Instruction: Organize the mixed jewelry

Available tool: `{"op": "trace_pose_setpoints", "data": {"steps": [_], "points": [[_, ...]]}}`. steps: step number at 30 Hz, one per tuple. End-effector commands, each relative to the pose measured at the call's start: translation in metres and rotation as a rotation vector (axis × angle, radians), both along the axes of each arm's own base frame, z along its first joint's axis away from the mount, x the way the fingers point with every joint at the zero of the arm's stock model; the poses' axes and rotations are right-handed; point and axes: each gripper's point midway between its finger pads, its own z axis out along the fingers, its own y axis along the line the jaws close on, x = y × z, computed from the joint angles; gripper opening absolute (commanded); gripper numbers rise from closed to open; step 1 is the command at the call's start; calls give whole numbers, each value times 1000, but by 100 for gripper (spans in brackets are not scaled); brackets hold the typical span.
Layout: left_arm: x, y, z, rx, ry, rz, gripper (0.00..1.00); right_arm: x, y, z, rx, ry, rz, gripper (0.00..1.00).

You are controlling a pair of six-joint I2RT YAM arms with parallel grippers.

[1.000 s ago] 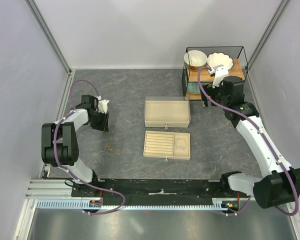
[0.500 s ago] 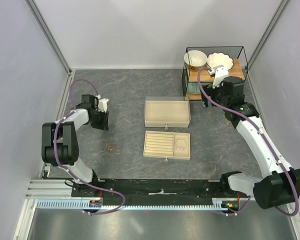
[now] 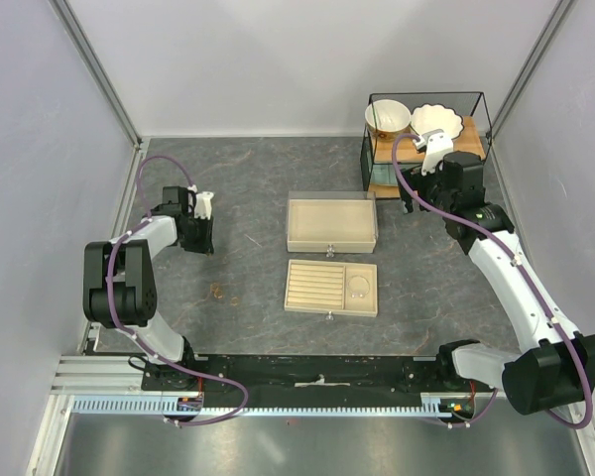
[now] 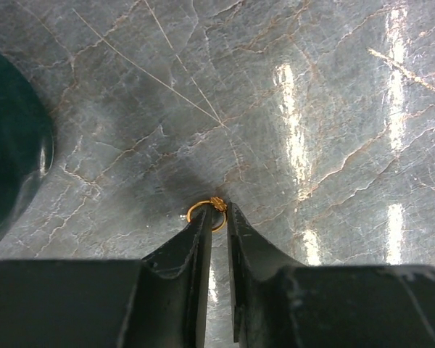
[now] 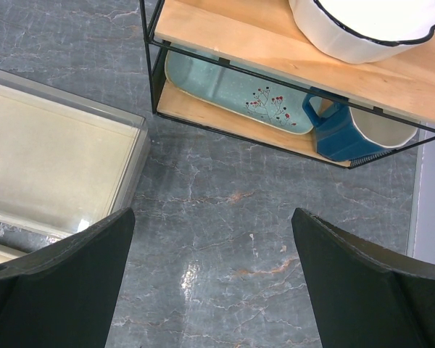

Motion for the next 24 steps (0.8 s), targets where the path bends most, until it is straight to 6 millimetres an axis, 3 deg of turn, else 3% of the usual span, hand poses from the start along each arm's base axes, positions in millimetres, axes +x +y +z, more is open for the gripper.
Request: {"op": "trace_pose_setpoints", "data": {"steps": [1, 14, 19, 24], "points": [[-4, 0, -4, 7, 2, 12, 20, 1, -1, 10, 1, -44, -8, 98], [-16, -11, 11, -38, -23, -71, 4, 1, 0, 9, 4, -41, -7, 98], [-19, -32, 34, -137, -83, -149, 1, 0, -1, 10, 0, -45, -8, 98], [-36, -65, 57, -310, -115, -292, 2, 0, -2, 7, -2, -39, -11, 98]]}}
